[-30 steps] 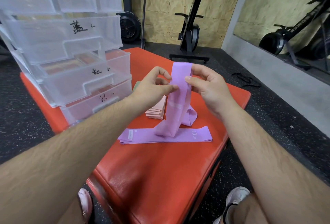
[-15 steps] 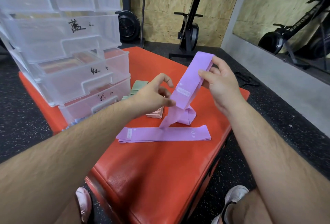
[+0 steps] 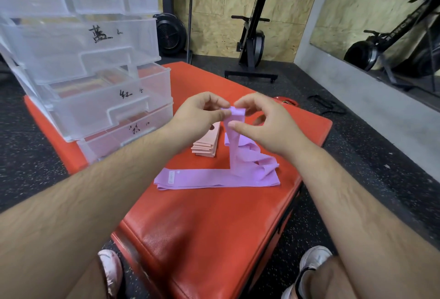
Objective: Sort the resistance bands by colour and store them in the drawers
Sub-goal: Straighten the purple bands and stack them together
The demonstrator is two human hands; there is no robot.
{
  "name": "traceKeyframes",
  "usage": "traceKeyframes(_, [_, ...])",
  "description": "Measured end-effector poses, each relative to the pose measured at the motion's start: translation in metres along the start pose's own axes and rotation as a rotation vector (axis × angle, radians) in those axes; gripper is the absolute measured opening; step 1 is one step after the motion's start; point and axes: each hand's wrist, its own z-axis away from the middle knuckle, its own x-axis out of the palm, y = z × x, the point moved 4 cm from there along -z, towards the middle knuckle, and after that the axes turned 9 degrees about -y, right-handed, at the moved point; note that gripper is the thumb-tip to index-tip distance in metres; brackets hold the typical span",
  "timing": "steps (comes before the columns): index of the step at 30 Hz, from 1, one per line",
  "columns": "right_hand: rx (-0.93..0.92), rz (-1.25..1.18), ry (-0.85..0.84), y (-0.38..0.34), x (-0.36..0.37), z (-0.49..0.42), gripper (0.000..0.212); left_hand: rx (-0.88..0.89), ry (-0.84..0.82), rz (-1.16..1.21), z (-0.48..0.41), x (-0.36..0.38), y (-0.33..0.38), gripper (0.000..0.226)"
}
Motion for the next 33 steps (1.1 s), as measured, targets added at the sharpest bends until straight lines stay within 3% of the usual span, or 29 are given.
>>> traceKeyframes(4, [0.007,0.006,0.141,0.001,0.002,-0.001,0.004,0.010,-0.004,0.008,0.001,0.000,0.003,0.013])
traceKeyframes(7, [-0.007,0.026,0.142,0.000,0.002,-0.001,0.005,0.038,0.007,-0.043,0.001,-0.001,0.000,0.021])
traceKeyframes(11, [-0.054,0.040,0.155,-0.006,0.007,-0.001,0.004,0.053,0.005,-0.070,0.005,-0.001,0.003,0.009])
traceKeyframes(14, [-0.070,0.009,0.171,-0.010,0.010,-0.002,0.005,0.052,0.026,-0.053,0.008,-0.003,0.009,0.015])
traceKeyframes(20, [-0.084,-0.089,0.066,-0.015,0.021,0.000,0.009,-0.048,-0.039,0.192,0.009,-0.005,0.012,0.024])
traceKeyframes(23, [-0.048,-0.136,0.145,-0.011,0.017,-0.003,0.012,-0.019,0.015,-0.063,0.008,-0.011,0.008,0.009])
traceKeyframes(26, [0.050,-0.203,0.104,0.001,0.020,-0.010,0.026,0.085,-0.012,-0.385,0.009,-0.012,0.008,0.022])
traceKeyframes(29, [0.075,-0.268,-0.109,0.008,0.035,-0.015,0.045,0.188,-0.070,-0.475,0.014,-0.011,0.011,0.028])
traceKeyframes(33, [0.084,-0.342,-0.198,0.006,0.048,-0.019,0.036,0.213,-0.051,-0.478,0.015,-0.019,0.009,0.031])
